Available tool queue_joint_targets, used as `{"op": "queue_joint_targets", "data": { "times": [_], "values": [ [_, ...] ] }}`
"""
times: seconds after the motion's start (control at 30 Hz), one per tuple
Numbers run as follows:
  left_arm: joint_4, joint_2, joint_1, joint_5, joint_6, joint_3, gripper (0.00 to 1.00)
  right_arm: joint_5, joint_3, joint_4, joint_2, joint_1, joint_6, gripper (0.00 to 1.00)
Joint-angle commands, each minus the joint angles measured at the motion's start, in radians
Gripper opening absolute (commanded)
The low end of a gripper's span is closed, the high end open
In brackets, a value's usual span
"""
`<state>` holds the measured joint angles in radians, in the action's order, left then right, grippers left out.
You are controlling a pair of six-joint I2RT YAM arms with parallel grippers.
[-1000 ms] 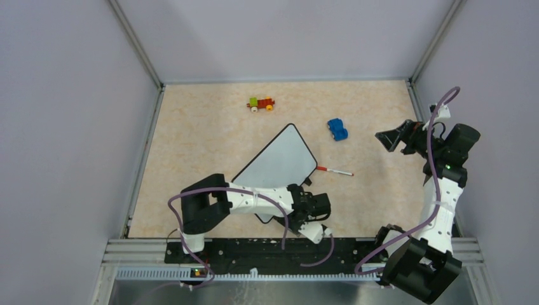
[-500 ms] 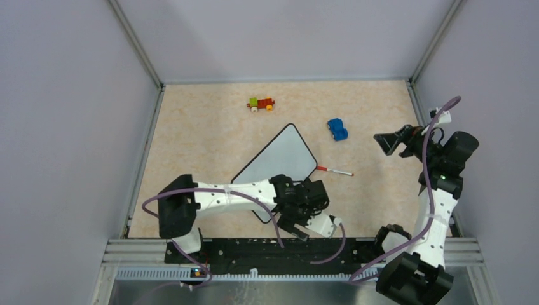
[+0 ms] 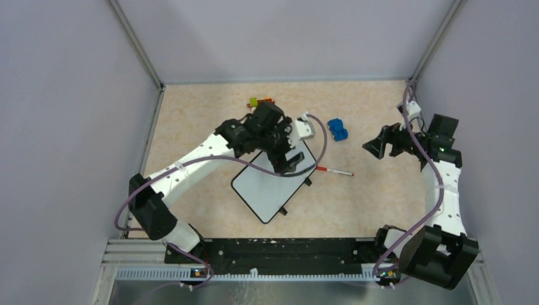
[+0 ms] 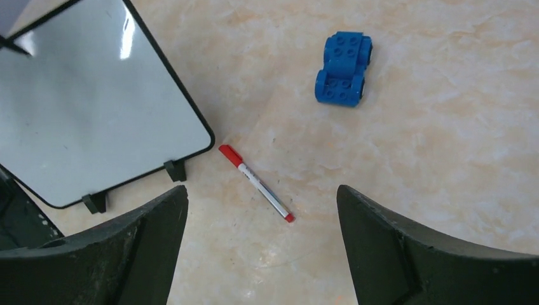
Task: Write a sentence on the whiteboard
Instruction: Pick up the whiteboard marker from the center of the board.
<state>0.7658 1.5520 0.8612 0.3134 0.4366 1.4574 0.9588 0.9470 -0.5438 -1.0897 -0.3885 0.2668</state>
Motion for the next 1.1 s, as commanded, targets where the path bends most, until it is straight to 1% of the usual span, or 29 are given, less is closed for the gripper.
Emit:
{"op": "queue_joint_targets", "data": {
  "times": [0.0,0.1,0.13,0.23,0.33,0.43,0.53,0.67,0.83,0.97,1.07],
  "values": [
    [-0.06,-0.089,-0.163,0.165,-0.203,0.096,0.99,-0.161,0.013,-0.157,-0.034,0.124,0.302,0.82],
    [-0.102,-0.141,-0.275,0.215,-0.289,0.098,0.99,-0.289,-0.003,-0.183,-0.072,0.241,0.394,0.77],
    [-0.108,-0.151,-0.305,0.218,-0.305,0.099,0.99,-0.309,-0.015,-0.179,-0.079,0.262,0.407,0.75],
    [-0.113,-0.188,-0.39,0.228,-0.348,0.097,0.99,-0.432,-0.057,-0.13,-0.098,0.362,0.422,0.71],
    [-0.123,-0.224,-0.455,0.285,-0.379,0.073,0.99,-0.534,-0.096,-0.078,-0.135,0.46,0.434,0.68],
    [-0.141,-0.256,-0.494,0.312,-0.4,0.048,0.99,-0.582,-0.113,-0.024,-0.181,0.505,0.439,0.66],
    [-0.148,-0.272,-0.518,0.341,-0.41,0.026,0.99,-0.6,-0.109,0.01,-0.244,0.527,0.449,0.63],
    [-0.155,-0.285,-0.524,0.351,-0.411,0.004,0.99,-0.631,-0.107,0.042,-0.321,0.561,0.458,0.57],
    [-0.161,-0.285,-0.531,0.362,-0.416,-0.004,0.99,-0.687,-0.136,0.115,-0.366,0.597,0.47,0.54],
    [-0.168,-0.287,-0.536,0.36,-0.417,-0.009,0.99,-0.698,-0.161,0.148,-0.395,0.612,0.489,0.5],
    [-0.165,-0.288,-0.543,0.364,-0.421,-0.003,0.99,-0.713,-0.174,0.157,-0.426,0.622,0.507,0.44]
  ]
}}
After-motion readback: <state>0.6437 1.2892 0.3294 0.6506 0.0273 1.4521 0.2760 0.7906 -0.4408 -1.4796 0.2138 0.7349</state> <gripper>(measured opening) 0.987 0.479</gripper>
